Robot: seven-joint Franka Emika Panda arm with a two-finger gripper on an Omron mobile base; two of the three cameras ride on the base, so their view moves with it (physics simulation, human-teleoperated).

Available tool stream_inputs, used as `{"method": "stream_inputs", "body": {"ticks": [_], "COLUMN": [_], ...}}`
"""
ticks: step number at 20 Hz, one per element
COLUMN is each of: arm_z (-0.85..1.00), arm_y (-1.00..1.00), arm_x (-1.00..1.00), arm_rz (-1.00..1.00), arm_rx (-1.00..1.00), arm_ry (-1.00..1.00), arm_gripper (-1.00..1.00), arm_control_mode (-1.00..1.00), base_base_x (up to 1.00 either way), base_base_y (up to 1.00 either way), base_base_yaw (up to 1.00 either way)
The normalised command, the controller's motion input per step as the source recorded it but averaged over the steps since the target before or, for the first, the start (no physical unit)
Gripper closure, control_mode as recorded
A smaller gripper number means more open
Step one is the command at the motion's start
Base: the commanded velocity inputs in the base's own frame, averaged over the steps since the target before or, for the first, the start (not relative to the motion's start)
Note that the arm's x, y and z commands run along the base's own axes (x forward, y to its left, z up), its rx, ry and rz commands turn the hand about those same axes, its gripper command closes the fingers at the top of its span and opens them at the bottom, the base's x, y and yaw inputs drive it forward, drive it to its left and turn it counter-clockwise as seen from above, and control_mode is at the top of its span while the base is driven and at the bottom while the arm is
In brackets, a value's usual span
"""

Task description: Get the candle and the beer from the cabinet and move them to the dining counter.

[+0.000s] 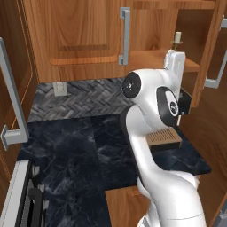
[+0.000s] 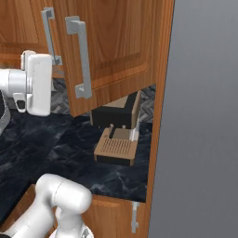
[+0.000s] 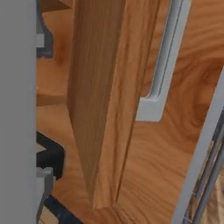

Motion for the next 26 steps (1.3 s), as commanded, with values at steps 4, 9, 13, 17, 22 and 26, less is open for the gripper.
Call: {"method": "stream_inputs", "body": {"ticks": [4, 9, 13, 17, 22, 26], "arm_z": [-0.04, -0.02, -0.01, -0.05, -0.24, -0.23], "arm_y": [-0.32, -0.2, -0.17, -0.32, -0.59, -0.47], "arm_x": [0.0, -0.07, -0.18, -0.09, 0.06, 0.17], "arm_rz": [-0.52, -0.48, -0.42, -0.36, -0.26, -0.11], "arm_rx": [0.13, 0.17, 0.19, 0.18, 0.18, 0.15], "arm_ry": [-0.1, -0.18, -0.23, -0.22, -0.25, -0.35], "arm_gripper": [-1.0, -1.0, -1.0, -1.0, -1.0, -1.0], "arm_control_mode": [-1.0, -1.0, -1.0, -1.0, -1.0, -1.0], "base_base_x": [0.0, 0.0, 0.0, 0.0, 0.0, 0.0], "base_base_y": [0.0, 0.0, 0.0, 0.0, 0.0, 0.0], "base_base_yaw": [0.0, 0.0, 0.0, 0.0, 0.0, 0.0]}}
